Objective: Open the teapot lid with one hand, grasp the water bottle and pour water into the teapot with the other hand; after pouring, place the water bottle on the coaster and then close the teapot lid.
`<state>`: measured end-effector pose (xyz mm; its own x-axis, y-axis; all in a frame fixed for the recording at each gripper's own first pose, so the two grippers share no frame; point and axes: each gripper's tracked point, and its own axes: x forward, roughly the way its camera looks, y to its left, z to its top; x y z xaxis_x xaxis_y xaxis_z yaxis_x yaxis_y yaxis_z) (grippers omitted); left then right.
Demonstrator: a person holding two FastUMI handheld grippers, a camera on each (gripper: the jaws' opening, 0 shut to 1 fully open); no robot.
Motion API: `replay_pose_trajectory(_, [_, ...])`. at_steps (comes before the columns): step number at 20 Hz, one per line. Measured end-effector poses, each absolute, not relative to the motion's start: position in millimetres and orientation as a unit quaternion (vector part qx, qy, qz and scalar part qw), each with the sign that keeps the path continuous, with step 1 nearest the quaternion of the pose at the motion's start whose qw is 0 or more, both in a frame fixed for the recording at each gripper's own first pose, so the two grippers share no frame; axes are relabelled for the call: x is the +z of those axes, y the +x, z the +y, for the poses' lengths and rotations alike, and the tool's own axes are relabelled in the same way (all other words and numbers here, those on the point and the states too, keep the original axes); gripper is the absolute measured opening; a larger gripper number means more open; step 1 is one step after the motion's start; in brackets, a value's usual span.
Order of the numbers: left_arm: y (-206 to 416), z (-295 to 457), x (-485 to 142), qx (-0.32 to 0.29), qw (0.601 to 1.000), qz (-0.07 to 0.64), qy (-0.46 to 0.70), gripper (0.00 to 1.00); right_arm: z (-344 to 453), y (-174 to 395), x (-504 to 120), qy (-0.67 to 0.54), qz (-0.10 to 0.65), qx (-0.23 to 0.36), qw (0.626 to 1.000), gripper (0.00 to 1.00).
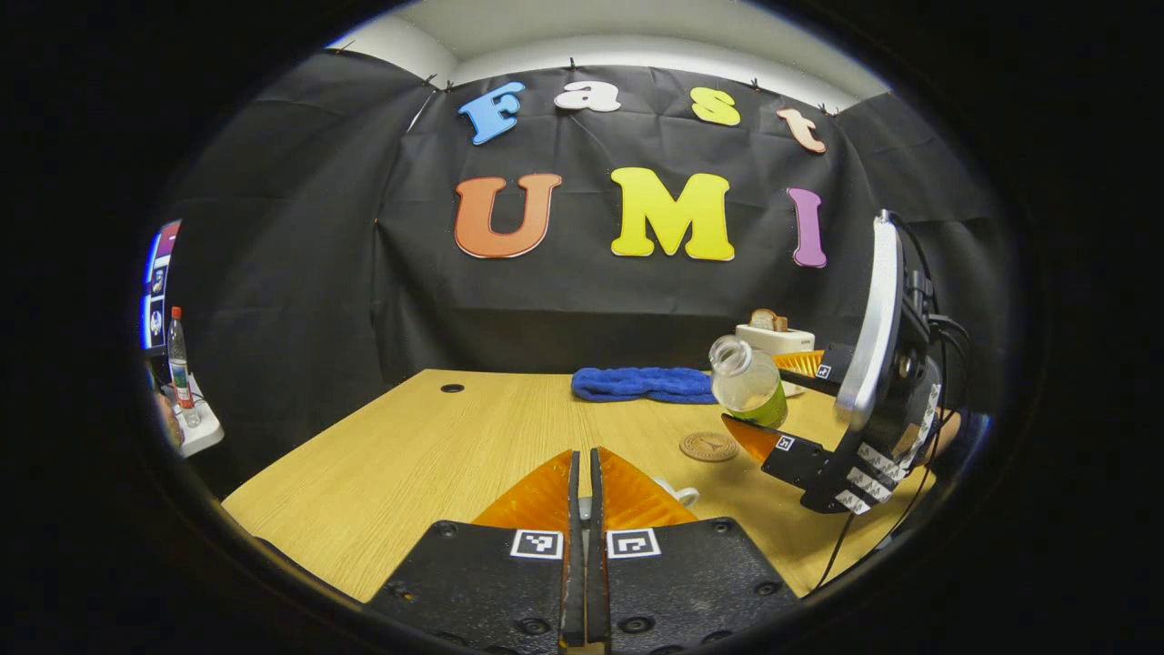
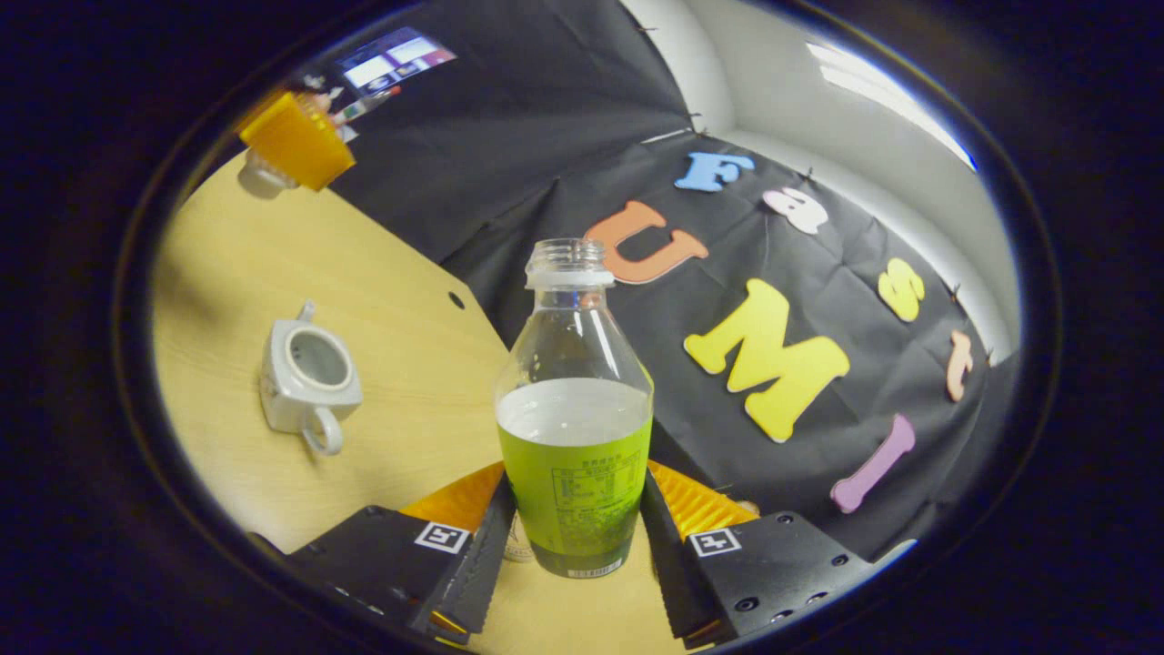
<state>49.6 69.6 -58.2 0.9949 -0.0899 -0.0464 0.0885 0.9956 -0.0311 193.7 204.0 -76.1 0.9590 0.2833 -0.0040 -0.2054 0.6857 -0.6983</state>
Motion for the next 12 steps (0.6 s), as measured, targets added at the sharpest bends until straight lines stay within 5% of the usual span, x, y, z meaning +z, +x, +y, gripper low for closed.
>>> replay_pose_trajectory(6, [56.8, 66.0, -52.1, -0.04, 0.999, 0.024, -0.022, 0.04, 165.5, 235.8, -66.0, -0.155, 0.009, 0.172, 0.973, 0.72])
replay_pose_trajectory(12, [59.6, 58.2, -49.8, -0.047, 0.999, 0.021, -0.013, 0.04, 176.7, 272.4, -75.5, 0.01, 0.085, 0.216, 0.973, 0.72])
